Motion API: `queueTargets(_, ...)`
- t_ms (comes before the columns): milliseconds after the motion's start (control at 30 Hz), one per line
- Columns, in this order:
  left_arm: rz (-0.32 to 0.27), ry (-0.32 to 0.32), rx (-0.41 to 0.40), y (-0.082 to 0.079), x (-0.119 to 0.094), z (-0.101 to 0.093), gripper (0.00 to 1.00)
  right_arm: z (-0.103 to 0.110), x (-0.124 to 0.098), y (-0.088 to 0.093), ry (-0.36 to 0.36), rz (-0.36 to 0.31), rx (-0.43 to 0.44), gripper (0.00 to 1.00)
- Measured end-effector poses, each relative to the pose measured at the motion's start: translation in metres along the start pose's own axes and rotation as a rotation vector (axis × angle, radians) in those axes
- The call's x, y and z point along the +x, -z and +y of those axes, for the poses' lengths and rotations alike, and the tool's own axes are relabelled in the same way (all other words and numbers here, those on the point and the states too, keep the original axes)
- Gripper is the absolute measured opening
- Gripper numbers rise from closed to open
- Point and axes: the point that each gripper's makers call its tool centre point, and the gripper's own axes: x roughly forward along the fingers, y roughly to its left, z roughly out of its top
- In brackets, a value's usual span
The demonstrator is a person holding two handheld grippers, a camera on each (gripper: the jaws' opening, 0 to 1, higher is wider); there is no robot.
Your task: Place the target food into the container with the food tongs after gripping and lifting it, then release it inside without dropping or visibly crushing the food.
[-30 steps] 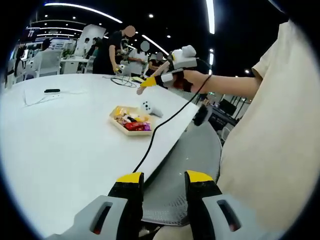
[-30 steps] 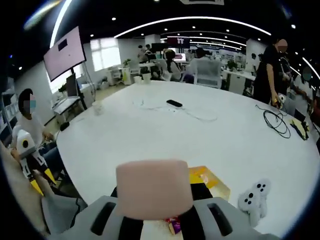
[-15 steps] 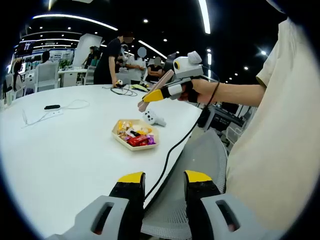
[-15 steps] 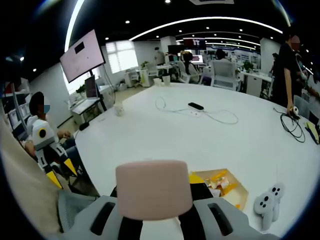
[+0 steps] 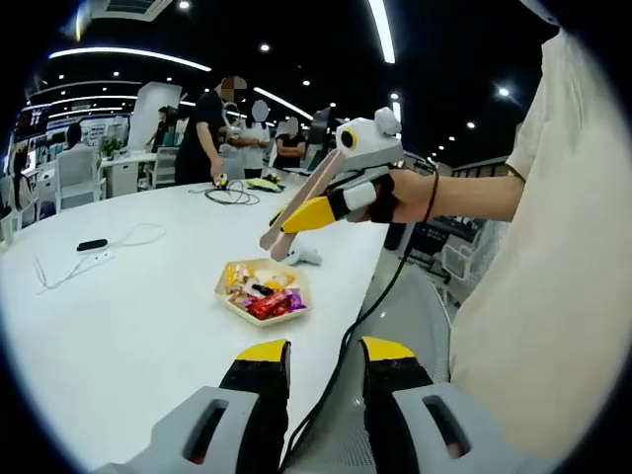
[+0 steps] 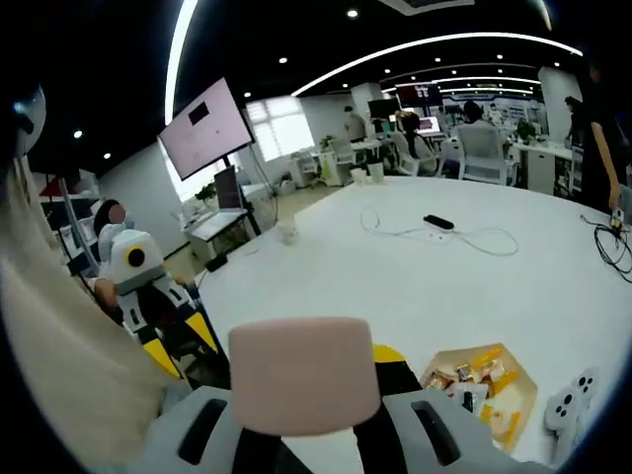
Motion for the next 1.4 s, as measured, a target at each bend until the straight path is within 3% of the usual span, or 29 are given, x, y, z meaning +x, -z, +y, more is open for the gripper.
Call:
queueTargets(133, 0.002, 0.004, 0.012, -0.004, 0.001, -0.001, 0.25, 0.014, -0.001, -0.001, -0.055, -0.021, 0.029, 0.24)
queueTargets(200, -0.023, 0.009, 0.024, -0.013, -0.002, -0.004, 0.25, 0.020, -0.001, -0.002, -0.080, -0.027, 0.031, 0.24)
queueTargets(300, -0.041, 0.011, 0.035, -0.021, -0.005, -0.005, 0.25, 0.042, -0.002, -0.007, -0.189, -0.061, 0.030, 0.25)
queueTargets(500, -0.078, 0.003, 0.037, -0.034, -0.010, -0.003, 0.24, 0.061, -0.004, -0.012, -0.279, -0.096, 0.034, 0.25)
queueTargets(833, -0.103, 0.005, 0.030, -0.042, -0.006, -0.003, 0.24, 0.070, -0.006, -0.019, -0.307, -0.118, 0.033, 0.25)
queueTargets(1400, -0.172, 0.048, 0.014, -0.066, -0.007, -0.016, 0.22, 0.103, -0.008, -0.029, -0.428, -0.151, 0.035, 0.25)
